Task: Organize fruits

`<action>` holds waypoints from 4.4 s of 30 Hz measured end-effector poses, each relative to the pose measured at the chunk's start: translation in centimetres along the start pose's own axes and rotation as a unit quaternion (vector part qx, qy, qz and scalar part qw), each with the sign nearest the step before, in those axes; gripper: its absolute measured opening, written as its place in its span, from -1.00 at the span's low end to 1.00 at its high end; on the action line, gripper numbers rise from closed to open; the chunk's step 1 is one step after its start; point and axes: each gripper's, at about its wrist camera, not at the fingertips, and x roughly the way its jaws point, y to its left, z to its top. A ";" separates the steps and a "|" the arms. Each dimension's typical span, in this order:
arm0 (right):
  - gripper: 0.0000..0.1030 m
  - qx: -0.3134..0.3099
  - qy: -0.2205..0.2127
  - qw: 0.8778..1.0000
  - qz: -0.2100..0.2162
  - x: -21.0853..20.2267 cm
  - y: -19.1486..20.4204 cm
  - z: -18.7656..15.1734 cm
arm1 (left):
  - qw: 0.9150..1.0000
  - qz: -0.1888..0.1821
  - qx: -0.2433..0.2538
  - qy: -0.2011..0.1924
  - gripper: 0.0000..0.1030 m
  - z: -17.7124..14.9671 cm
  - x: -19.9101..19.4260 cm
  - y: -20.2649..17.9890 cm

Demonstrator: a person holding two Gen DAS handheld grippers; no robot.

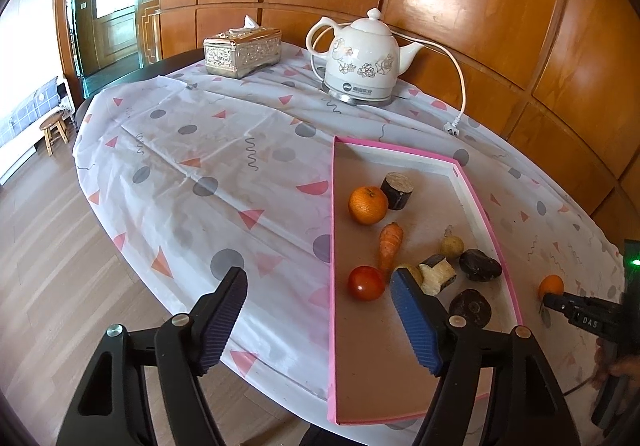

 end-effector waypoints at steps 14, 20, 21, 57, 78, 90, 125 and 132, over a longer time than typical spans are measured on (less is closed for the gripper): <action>-0.37 -0.002 -0.008 0.999 0.053 -1.6 1.7 -2.9 | 1.000 -0.007 0.026 -0.001 0.49 -0.3 -0.4 -1.7; -0.37 -0.009 -0.032 0.996 0.081 -3.7 3.1 -3.0 | 0.999 -0.008 0.037 -0.001 0.51 -0.3 -0.4 -2.5; -0.37 -0.013 -0.038 0.995 0.089 -4.3 3.5 -2.9 | 0.999 -0.008 0.037 -0.002 0.52 -0.3 -0.4 -2.5; -0.19 -0.166 0.013 0.975 0.149 0.0 18.9 0.1 | 0.991 0.082 0.017 -0.103 0.99 1.7 -2.0 -0.1; 0.37 -0.040 -0.128 0.991 0.007 -6.3 13.5 -2.2 | 0.990 0.044 0.058 -0.124 0.99 -1.2 -3.8 -6.1; 0.37 -0.021 -0.133 0.991 -0.017 -6.3 12.6 -3.2 | 0.990 0.041 0.061 -0.117 0.99 -1.9 -3.6 -6.6; 0.37 -0.039 -0.130 0.991 -0.021 -5.9 13.8 -3.3 | 0.991 0.035 0.048 -0.117 0.99 -1.9 -3.8 -5.8; 0.37 -0.039 -0.128 0.991 -0.019 -5.9 13.9 -3.4 | 0.991 0.030 0.048 -0.121 0.99 -1.8 -4.2 -5.9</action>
